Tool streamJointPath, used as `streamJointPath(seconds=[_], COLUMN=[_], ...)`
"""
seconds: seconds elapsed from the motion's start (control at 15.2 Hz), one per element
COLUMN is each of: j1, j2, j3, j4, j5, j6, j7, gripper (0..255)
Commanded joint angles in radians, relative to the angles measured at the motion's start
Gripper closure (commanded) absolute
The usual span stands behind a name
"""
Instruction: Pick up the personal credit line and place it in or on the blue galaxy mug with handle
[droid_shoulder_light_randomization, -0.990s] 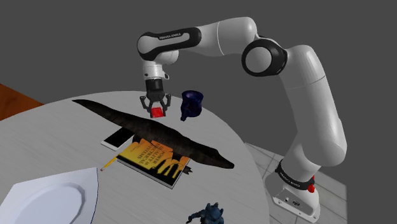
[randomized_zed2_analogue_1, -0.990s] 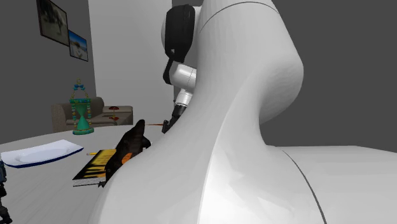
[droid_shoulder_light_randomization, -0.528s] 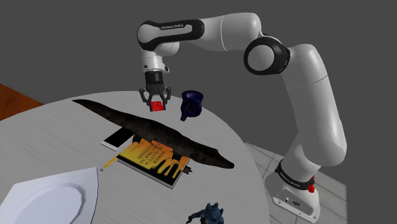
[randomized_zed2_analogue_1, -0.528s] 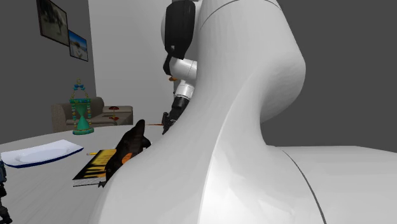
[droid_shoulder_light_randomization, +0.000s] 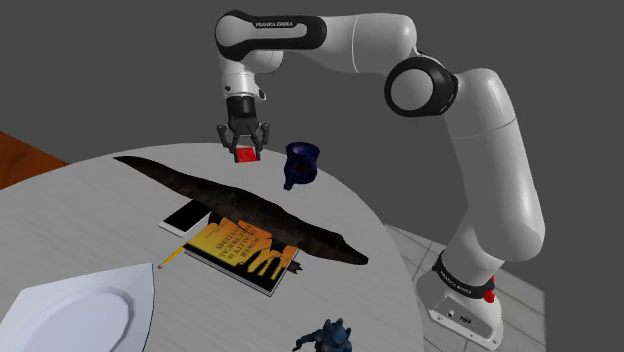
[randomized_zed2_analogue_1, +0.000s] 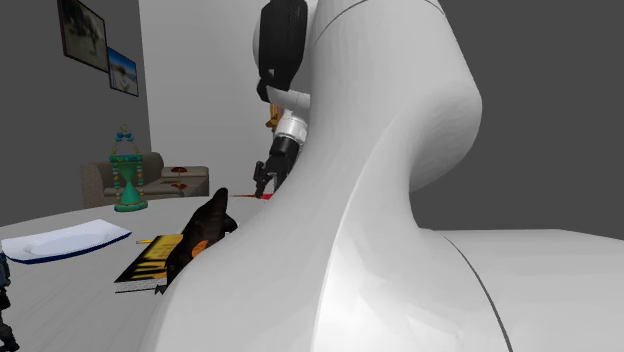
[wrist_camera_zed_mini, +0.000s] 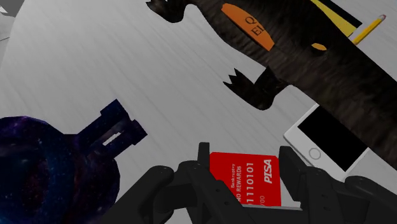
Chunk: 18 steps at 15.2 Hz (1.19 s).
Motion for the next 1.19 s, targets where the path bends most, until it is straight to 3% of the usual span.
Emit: streamJointPath(seconds=[0.0, 0.86, 1.12], j1=[0.0, 0.0, -0.057], j2=[-0.001, 0.046, -0.172], j3=[0.001, 0.014, -0.007], j4=[0.025, 0.265, -0.073], j5=[0.001, 0.012, 0.009], j6=[-0.025, -0.207, -0.114], j7=[0.009, 0.078, -0.021], gripper=[255, 255, 255])
